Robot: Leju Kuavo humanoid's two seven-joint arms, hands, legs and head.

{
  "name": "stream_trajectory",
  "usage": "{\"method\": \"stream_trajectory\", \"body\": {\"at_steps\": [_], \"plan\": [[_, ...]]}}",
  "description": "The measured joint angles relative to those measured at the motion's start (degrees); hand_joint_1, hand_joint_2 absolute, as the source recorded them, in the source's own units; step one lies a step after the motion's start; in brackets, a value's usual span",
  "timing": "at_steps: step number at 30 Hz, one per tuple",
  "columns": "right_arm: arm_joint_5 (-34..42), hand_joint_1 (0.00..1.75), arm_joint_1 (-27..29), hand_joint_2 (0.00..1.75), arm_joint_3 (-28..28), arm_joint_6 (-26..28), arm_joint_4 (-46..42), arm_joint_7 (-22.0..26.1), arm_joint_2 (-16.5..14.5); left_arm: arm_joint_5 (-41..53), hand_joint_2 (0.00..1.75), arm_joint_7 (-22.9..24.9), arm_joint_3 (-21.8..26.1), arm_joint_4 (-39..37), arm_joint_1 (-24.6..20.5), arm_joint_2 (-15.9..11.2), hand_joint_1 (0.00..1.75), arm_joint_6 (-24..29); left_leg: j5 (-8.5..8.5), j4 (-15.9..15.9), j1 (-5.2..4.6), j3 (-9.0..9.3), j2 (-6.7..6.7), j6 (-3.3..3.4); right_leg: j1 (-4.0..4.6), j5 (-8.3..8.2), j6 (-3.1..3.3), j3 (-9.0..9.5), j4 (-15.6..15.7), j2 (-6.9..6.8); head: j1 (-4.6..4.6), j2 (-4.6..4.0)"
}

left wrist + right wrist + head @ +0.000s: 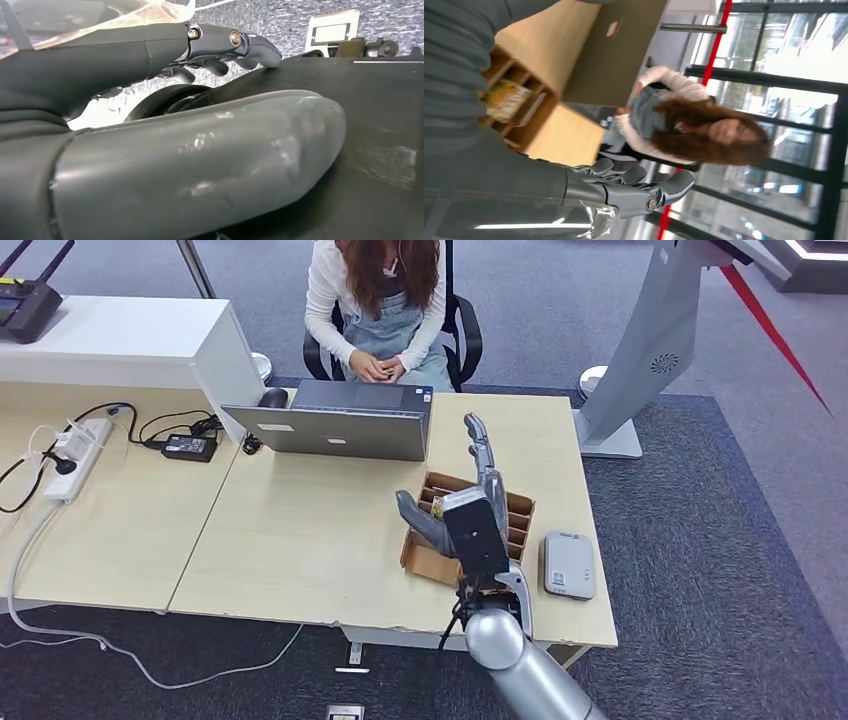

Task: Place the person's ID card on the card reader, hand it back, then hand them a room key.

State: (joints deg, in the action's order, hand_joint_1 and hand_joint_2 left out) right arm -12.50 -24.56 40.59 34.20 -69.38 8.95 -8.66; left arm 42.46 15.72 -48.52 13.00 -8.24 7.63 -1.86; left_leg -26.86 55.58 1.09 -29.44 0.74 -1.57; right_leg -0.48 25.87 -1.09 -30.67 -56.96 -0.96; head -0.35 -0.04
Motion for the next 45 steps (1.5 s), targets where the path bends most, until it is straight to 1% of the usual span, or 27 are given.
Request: {"method": "stream_trajectory", "body": {"at_steps": [4,7,12,17,21,25,32,45], "plan": [[6.26,0.00,5.42,1.75,-2.34,0.48,-3.04,1.11,1.99,0.06,0.00,0.48,0.00,0.01,-0.02,-0.15,0.00,0.00,0.00,-0.01,0.01,-0.02,0.00,0.00,0.02,0.00,0.00,-0.01,0.00,0.00,0.00,0.00],[9.14,0.00,7.83,1.75,-3.51,0.62,-4.29,2.68,2.94,0.14,0.00,0.67,0.00,0.01,-0.06,-0.27,0.00,0.01,0.00,-0.02,0.02,-0.02,0.00,0.00,0.03,0.00,0.01,-0.01,0.00,0.00,0.00,0.00],[13.92,0.00,9.50,1.75,-4.82,0.64,-5.90,6.18,3.77,0.12,0.00,0.91,0.02,0.00,-0.03,-0.48,0.00,0.12,0.00,-0.02,0.01,-0.02,0.00,0.00,0.02,0.00,0.01,0.00,0.00,0.00,0.00,0.00],[17.64,0.00,9.87,1.75,-5.16,-1.71,-6.51,7.78,3.81,0.09,0.00,0.98,0.08,0.00,0.04,-0.53,0.00,0.27,0.01,-0.02,0.01,-0.02,-0.01,0.00,0.02,0.00,0.01,0.02,0.00,0.00,0.00,0.00],[18.82,0.00,9.87,1.75,-5.10,-3.08,-6.47,8.47,3.61,-0.09,0.00,0.98,0.14,0.02,0.07,-0.53,0.00,0.35,0.00,-0.02,0.01,-0.03,-0.02,0.00,0.02,0.00,0.01,0.01,0.00,0.00,0.00,0.00],[18.93,0.00,9.86,1.75,-5.09,-3.31,-6.44,8.77,3.51,-0.16,0.00,0.96,0.18,0.02,0.07,-0.53,0.00,0.38,0.00,-0.02,0.01,-0.03,-0.02,0.00,0.02,0.00,0.01,0.01,0.00,0.00,0.00,0.00],[19.87,0.00,9.88,1.75,-5.03,-2.61,-6.44,9.54,3.32,-0.23,0.00,0.69,0.43,0.02,0.16,-0.51,0.00,0.60,0.00,-0.02,0.01,-0.03,-0.02,0.00,0.02,0.00,0.00,0.01,0.00,0.00,0.00,0.00],[19.85,0.00,10.15,1.75,-5.04,-1.77,-6.51,8.64,3.92,0.27,0.00,0.16,0.46,0.02,0.23,-0.51,0.00,0.73,0.00,-0.02,0.01,-0.03,-0.02,0.00,0.01,0.01,0.00,0.00,0.00,0.00,0.00,0.00]]}}
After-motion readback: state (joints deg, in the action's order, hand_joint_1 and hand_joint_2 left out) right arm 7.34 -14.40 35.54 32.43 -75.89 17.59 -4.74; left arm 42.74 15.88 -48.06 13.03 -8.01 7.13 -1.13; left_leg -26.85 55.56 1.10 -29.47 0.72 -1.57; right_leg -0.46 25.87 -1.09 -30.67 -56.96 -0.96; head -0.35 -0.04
